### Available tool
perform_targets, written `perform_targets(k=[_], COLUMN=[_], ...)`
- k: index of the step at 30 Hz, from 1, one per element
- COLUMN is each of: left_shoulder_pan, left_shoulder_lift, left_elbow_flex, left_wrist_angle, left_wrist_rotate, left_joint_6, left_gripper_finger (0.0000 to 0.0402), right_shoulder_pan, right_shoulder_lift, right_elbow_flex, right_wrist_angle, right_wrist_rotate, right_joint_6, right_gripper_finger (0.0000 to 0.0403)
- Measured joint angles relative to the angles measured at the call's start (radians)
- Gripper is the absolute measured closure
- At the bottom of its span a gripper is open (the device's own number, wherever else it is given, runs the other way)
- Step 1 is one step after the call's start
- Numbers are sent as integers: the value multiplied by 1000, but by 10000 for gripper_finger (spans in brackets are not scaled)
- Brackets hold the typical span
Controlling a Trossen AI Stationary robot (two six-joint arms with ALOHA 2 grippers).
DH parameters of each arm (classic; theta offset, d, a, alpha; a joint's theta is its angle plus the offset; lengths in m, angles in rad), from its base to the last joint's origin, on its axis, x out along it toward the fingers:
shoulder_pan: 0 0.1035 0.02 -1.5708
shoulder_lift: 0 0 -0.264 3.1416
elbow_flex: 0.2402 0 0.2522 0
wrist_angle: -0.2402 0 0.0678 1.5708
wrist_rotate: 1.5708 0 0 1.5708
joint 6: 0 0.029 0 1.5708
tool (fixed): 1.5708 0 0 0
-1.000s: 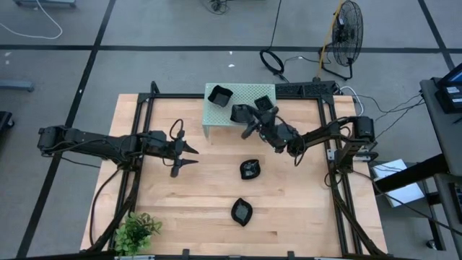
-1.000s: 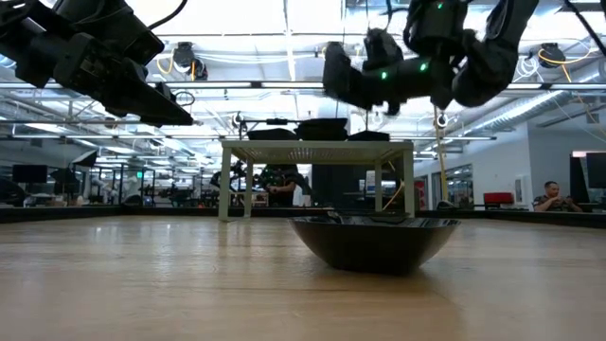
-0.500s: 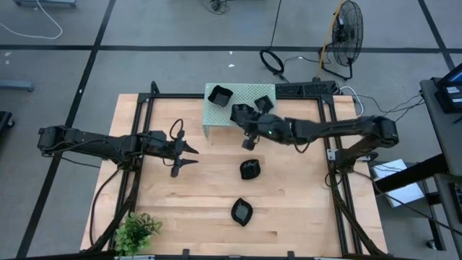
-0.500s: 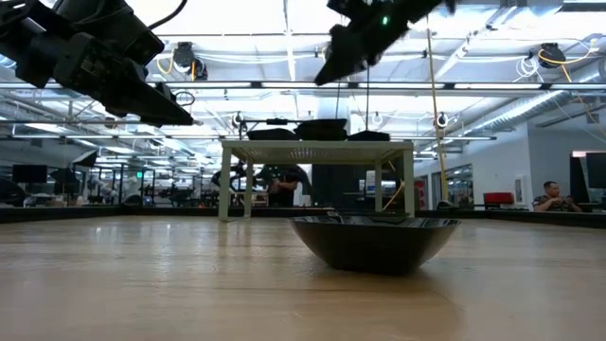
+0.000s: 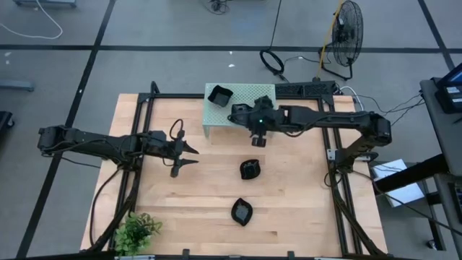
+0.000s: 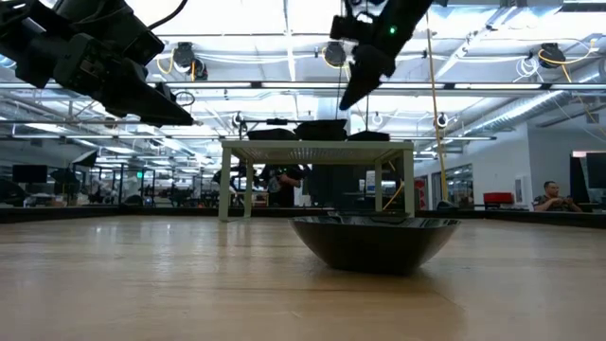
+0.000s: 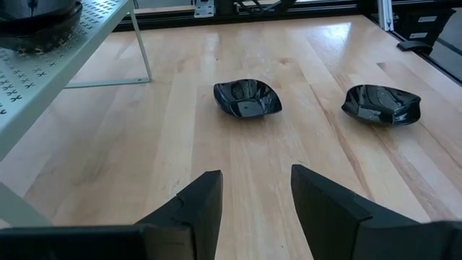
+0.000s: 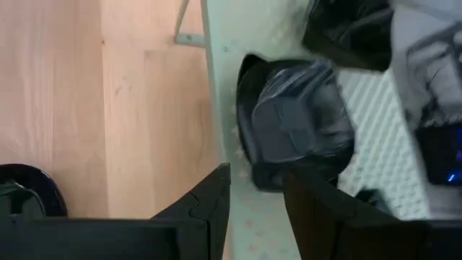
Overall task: Pick & Place Mini shaped plates
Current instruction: Stack the black leaf shaped plate on top of the other black leaf shaped plates on the shelf
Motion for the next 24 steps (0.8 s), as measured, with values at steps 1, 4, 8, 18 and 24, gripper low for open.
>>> perform_targets(k=[1,4,8,18,24], left_shoulder_pan=[0,0,0,0,0], left_shoulder_lift=[0,0,0,0,0], left_elbow_flex=[0,0,0,0,0], left_wrist_angle=[0,0,0,0,0], left_wrist_rotate=[0,0,0,0,0], left_joint_6=[0,0,0,-1,-1], left_gripper_finger=[231,231,231,231,231], right_shoulder_pan=[1,6,9,6,9], right_shoulder_lift=[3,14,8,46,48], right_elbow_flex=[0,-12,-10,-11,-10], right_wrist_angle=[4,-8,9,2,32], right_wrist_rotate=[1,0,2,9,65], right_joint_6=[-20,-44,-87,-172,-215], right_gripper_finger=[284,285,295,330,354])
